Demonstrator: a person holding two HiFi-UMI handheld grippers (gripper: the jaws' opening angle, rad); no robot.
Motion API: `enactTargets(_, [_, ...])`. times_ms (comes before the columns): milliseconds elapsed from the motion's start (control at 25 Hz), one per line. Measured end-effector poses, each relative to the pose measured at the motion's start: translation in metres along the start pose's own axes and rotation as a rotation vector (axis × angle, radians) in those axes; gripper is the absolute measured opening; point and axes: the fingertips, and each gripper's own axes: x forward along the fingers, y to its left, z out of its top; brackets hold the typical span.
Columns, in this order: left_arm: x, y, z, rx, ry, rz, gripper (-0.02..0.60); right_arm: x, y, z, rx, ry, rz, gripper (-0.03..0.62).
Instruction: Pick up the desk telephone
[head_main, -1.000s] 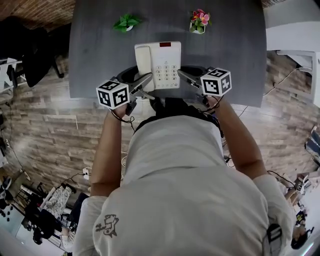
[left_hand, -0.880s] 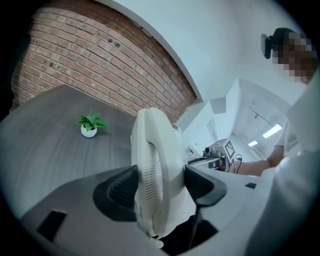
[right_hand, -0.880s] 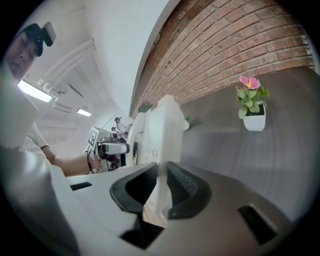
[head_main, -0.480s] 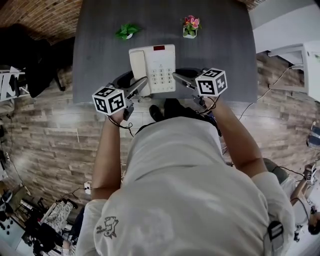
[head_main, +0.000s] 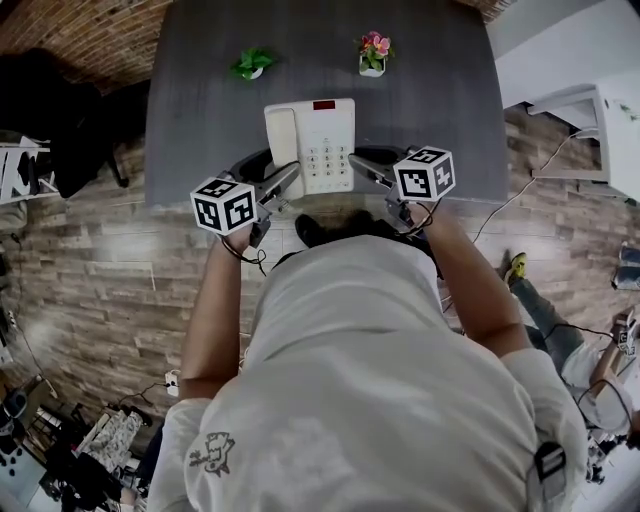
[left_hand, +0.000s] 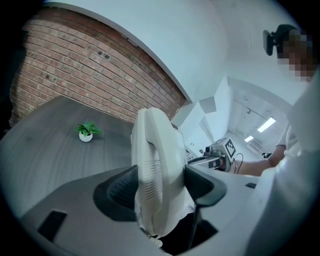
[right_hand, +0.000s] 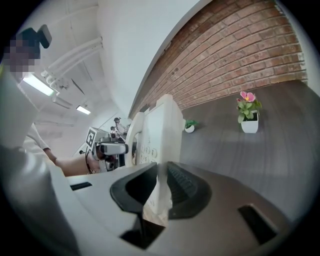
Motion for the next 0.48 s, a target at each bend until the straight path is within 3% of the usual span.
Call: enactTargets(480, [0.010,-0.017,-0.005,-0.030,0.003,0.016,0.304,-0.020,-0.006,-0.003,0.013,-0.003,0.017,0.067])
